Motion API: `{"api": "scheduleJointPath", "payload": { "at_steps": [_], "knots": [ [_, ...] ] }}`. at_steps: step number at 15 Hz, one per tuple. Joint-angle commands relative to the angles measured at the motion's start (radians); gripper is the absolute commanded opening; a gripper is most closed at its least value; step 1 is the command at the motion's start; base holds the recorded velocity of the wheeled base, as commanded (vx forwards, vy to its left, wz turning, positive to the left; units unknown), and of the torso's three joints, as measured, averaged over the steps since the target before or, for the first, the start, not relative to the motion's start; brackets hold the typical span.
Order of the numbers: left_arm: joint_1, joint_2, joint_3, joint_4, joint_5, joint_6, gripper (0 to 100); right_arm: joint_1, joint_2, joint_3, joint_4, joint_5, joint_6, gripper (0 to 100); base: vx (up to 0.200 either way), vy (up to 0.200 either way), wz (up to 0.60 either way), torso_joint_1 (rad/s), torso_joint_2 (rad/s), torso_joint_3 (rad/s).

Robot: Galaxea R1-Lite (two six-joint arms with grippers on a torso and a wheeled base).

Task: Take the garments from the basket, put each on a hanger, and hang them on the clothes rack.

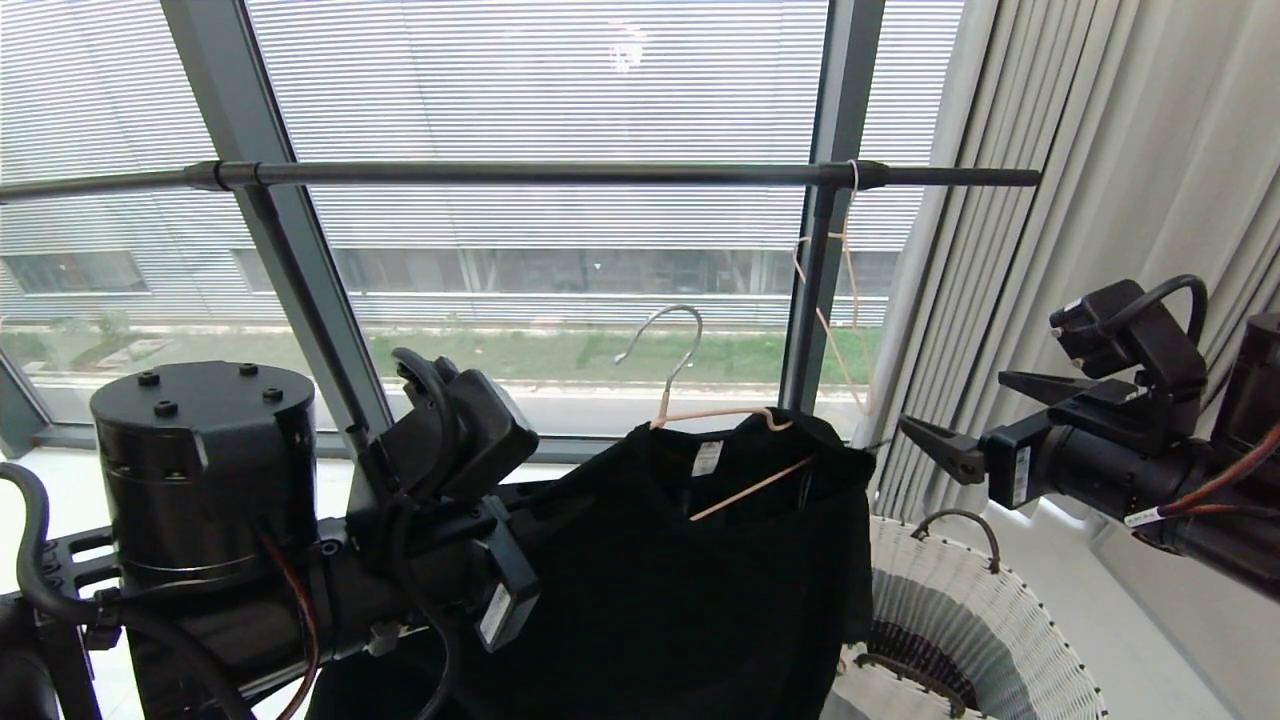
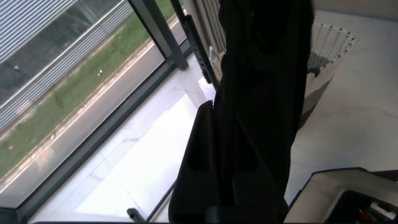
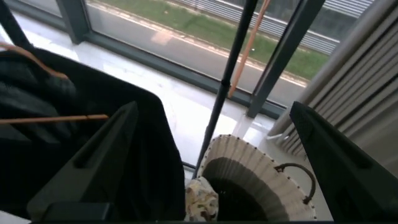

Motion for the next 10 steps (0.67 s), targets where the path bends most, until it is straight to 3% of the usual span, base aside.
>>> {"api": "scheduleJointPath", "payload": {
  "at_steps": [1,6,10],
  "knots": [
    [-0.008,-0.007,0.0,-0.002,-0.001,0.0,0,-0.013,0.021,-0.004,-0.002,0.005,-0.009,100,0.0,0.0,0.0,0.0,0.0,0.0],
    [-0.052,0.0,0.005,-0.002,-0.001,-0.003,0,-0.013,-0.083,-0.002,0.067,0.183,-0.041,100,0.0,0.0,0.0,0.0,0.0,0.0],
    [-0.207,0.037,-0.001,-0.002,0.003,-0.069,0,-0.012,-0.214,-0.015,0.353,0.473,-0.259,100,0.0,0.0,0.0,0.0,0.0,0.0]
  ]
}}
